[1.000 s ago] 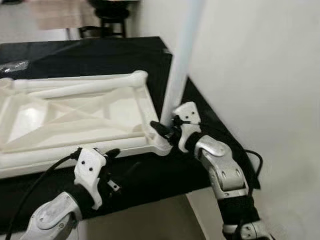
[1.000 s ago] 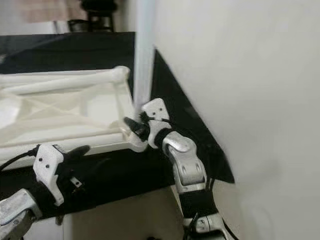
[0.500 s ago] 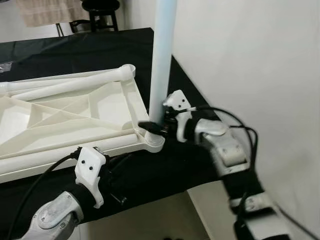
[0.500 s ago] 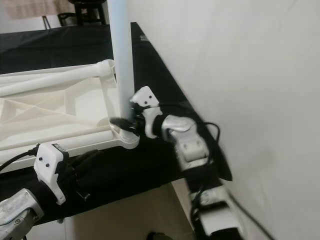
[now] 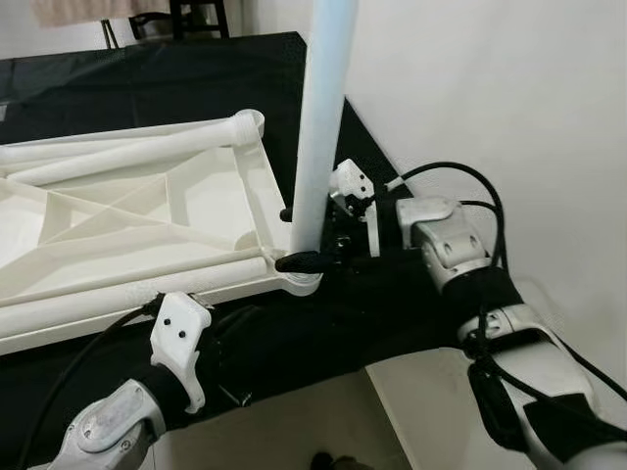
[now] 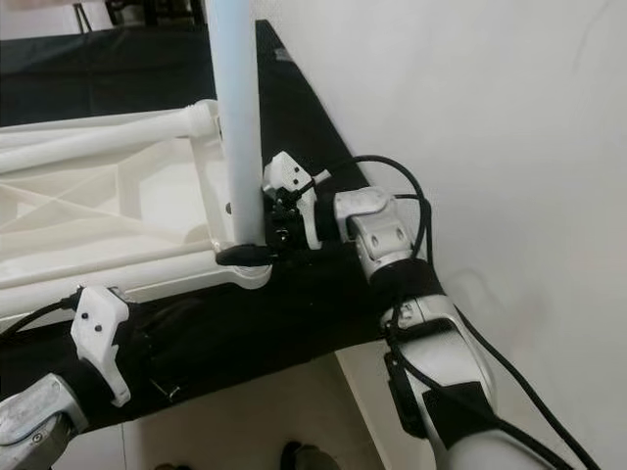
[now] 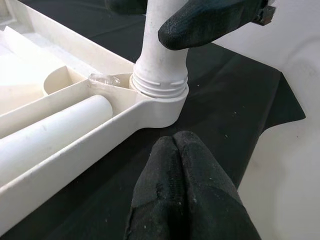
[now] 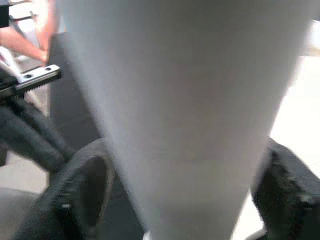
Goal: Building children table
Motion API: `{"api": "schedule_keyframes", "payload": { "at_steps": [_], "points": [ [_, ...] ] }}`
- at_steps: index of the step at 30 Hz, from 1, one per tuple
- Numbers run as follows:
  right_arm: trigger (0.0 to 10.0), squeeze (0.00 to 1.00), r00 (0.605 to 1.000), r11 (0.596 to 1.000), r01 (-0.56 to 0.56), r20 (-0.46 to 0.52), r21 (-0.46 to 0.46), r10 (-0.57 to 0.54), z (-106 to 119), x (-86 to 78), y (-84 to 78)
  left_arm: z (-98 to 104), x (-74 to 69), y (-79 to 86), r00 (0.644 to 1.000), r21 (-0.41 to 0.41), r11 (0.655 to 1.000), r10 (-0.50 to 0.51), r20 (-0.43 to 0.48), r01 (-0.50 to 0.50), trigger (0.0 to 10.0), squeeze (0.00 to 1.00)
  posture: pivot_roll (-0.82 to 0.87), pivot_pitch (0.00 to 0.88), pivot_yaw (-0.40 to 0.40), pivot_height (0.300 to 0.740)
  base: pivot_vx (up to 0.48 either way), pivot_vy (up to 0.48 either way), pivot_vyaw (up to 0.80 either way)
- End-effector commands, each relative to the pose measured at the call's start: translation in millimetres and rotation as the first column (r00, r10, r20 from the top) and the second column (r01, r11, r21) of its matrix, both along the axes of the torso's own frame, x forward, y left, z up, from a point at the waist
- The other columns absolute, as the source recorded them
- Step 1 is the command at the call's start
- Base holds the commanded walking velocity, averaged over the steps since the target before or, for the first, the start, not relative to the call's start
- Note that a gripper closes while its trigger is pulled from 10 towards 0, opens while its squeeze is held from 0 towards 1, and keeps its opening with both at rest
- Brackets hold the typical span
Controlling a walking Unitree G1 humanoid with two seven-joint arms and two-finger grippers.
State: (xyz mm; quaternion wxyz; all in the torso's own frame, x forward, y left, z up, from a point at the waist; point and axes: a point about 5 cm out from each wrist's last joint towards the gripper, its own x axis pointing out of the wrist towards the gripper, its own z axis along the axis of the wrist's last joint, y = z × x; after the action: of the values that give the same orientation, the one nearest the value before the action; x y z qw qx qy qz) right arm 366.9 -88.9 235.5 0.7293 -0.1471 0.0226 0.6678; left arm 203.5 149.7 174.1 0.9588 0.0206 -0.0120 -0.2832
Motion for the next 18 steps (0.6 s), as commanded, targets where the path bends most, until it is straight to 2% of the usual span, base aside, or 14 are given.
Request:
{"api": "schedule_keyframes", "payload": {
  "at_steps": [1, 4, 8, 10, 13, 14, 15, 16, 17, 18],
  "points": [
    [0.0, 0.00, 0.999, 0.999, -0.039, 0.017, -0.001, 0.039, 4, -0.5, 4.1, -1, -3.1, -3.5, 1.000, -0.001, 1.000, -0.013, -0.006, 0.013, 0.0, 0.00, 0.16, 0.197, -0.133, 0.740, 0.000, 0.000, 0.00],
    [0.0, 0.00, 0.997, 0.997, -0.080, -0.021, 0.014, 0.081, -3, -2.3, -4.2, -2, -2.8, -6.0, 1.000, -0.006, 1.000, -0.020, -0.008, 0.020, 0.0, 0.00, 0.15, 0.200, -0.129, 0.740, 0.000, 0.000, 0.00],
    [0.0, 0.00, 0.996, 0.997, -0.077, -0.032, 0.020, 0.078, -7, -2.8, -9.7, -2, -2.6, -7.1, 1.000, -0.010, 1.000, -0.029, -0.011, 0.029, 0.0, 0.00, 0.14, 0.202, -0.125, 0.740, 0.000, 0.000, 0.00],
    [0.0, 0.00, 0.998, 0.998, -0.043, -0.039, 0.041, 0.045, -13, -2.5, -16.7, -3, -2.5, -7.9, 0.999, -0.009, 0.999, -0.034, -0.013, 0.033, 0.0, 0.00, 0.14, 0.207, -0.122, 0.740, 0.000, 0.000, 0.00],
    [0.0, 0.00, 0.994, 0.992, 0.100, -0.043, 0.077, -0.097, -33, -5.1, -25.1, -3, -1.8, -6.4, 0.999, 0.004, 1.000, -0.030, -0.018, 0.030, 0.0, 0.00, 0.12, 0.213, -0.119, 0.740, 0.000, 0.000, 0.00],
    [0.0, 0.00, 0.994, 0.992, 0.100, -0.043, 0.077, -0.097, -33, -5.1, -25.1, -3, -1.8, -6.4, 0.999, 0.004, 1.000, -0.030, -0.018, 0.030, 0.0, 0.00, 0.12, 0.213, -0.119, 0.740, 0.000, 0.000, 0.00],
    [0.0, 0.00, 0.983, 0.980, 0.179, -0.055, 0.083, -0.175, -43, -7.3, -25.8, -4, -0.7, -4.4, 1.000, 0.015, 1.000, -0.014, -0.020, 0.014, 10.0, 0.00, 0.12, 0.213, -0.121, 0.740, 0.000, 0.000, 0.00],
    [0.0, 0.00, 0.934, 0.934, 0.354, -0.069, 0.055, -0.350, -64, -12.0, -22.8, -4, 0.0, -2.3, 1.000, 0.025, 1.000, -0.012, -0.021, 0.012, 10.0, 0.00, 0.13, 0.215, -0.121, 0.740, 0.000, 0.000, 0.00],
    [0.0, 0.00, 0.749, 0.751, 0.659, -0.123, 0.041, -0.651, -90, -22.2, -18.9, -4, 0.7, 0.9, 1.000, 0.032, 0.999, -0.006, -0.022, 0.007, 10.0, 0.00, 0.11, 0.225, -0.107, 0.740, 0.000, 0.000, 0.00],
    [0.0, 0.00, 0.749, 0.751, 0.659, -0.123, 0.041, -0.651, -90, -22.2, -18.9, -4, 0.7, 0.9, 1.000, 0.032, 0.999, -0.006, -0.022, 0.007, 10.0, 0.00, 0.11, 0.225, -0.107, 0.740, 0.000, 0.000, 0.00]
  ]
}}
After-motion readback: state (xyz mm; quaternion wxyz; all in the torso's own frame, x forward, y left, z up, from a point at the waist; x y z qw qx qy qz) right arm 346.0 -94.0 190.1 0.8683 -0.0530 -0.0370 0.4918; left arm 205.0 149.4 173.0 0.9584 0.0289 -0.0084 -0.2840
